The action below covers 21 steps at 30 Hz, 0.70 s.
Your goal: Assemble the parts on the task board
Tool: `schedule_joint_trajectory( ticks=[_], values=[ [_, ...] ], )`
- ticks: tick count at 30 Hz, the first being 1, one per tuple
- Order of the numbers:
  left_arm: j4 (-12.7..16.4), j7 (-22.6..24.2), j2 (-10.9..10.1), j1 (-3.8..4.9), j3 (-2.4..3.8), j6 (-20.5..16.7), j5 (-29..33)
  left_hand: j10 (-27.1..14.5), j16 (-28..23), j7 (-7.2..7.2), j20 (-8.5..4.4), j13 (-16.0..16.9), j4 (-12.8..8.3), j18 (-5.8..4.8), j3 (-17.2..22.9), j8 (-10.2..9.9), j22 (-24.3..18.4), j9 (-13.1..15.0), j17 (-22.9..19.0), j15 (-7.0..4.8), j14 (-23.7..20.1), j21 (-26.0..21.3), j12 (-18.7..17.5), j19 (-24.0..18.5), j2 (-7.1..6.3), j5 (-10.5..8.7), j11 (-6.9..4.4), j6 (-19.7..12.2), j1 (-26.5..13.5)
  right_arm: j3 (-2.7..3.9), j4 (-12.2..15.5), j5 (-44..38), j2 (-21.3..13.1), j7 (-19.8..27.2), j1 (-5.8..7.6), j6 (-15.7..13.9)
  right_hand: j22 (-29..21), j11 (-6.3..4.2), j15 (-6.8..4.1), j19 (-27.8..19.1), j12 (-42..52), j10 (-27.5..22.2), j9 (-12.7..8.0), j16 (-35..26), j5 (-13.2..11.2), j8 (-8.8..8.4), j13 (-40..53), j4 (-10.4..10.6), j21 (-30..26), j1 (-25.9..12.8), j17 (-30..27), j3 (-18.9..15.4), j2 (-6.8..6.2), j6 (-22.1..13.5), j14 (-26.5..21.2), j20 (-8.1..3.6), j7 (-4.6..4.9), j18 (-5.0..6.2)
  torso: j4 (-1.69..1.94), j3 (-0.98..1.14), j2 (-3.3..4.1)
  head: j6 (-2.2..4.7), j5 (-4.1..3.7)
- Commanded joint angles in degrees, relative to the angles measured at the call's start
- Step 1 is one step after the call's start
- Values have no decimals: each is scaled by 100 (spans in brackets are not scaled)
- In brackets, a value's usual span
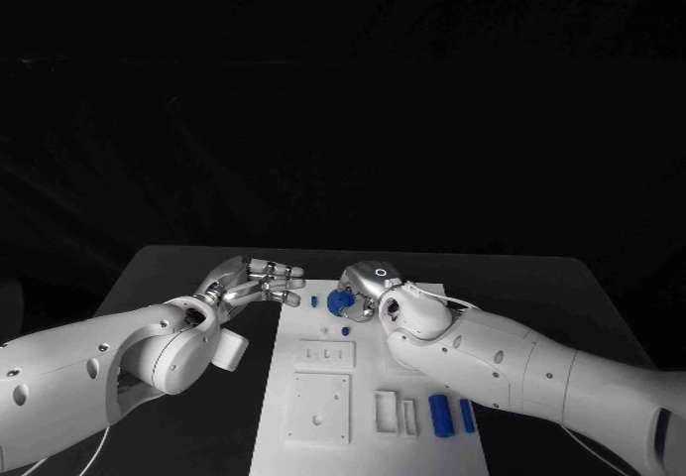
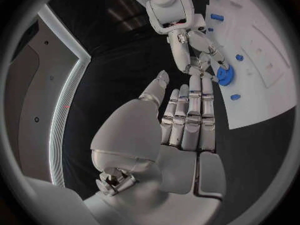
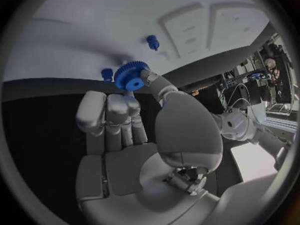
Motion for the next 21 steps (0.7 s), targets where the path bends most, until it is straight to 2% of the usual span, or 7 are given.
schedule_joint_trajectory(
  ticks=[1, 8, 21],
  values=[
    [-1, 36, 20, 5, 3, 73, -14, -30, 16, -1, 2, 9, -31, -21, -19, -1, -2, 9, -4, 35, 1, 9, 5, -20, 67, 38, 11, -22, 6, -7, -89, -169, 57, -75, -2, -8, 772, -5, -37, 213, -26, 43, 14, -20, -12, 19, 7, 28, 36, 59, -8, -16, 23, 190, -11, -49, -40, -41, -5, 6, -3, 4, 2],
    [-11, 29, 33, 5, 3, 80, -14, -30, 16, -1, 2, 9, -31, -21, -19, -1, -2, 9, -4, 35, 1, 9, 5, -20, 67, 38, 11, -22, 6, -15, -248, -199, 153, -106, -10, 10, 773, -5, -35, 214, -48, 29, 14, -33, -10, 20, -5, 24, 40, 71, -22, -14, 25, 173, -13, -47, -36, -41, -5, 11, 0, 15, -1],
    [-40, 12, 53, 4, 2, 96, -14, -34, 15, 0, 3, 9, -35, -21, -17, 0, -1, 9, -5, 37, -1, 17, 5, -26, 71, 39, 13, -24, -9, -36, -379, -185, 196, -138, -31, 224, 769, 1, -32, 210, -85, 6, 13, -63, -14, 19, -29, 25, 23, 61, -51, -20, 18, 151, -20, -44, -29, -39, -17, 14, 1, -16, 5]
  ],
)
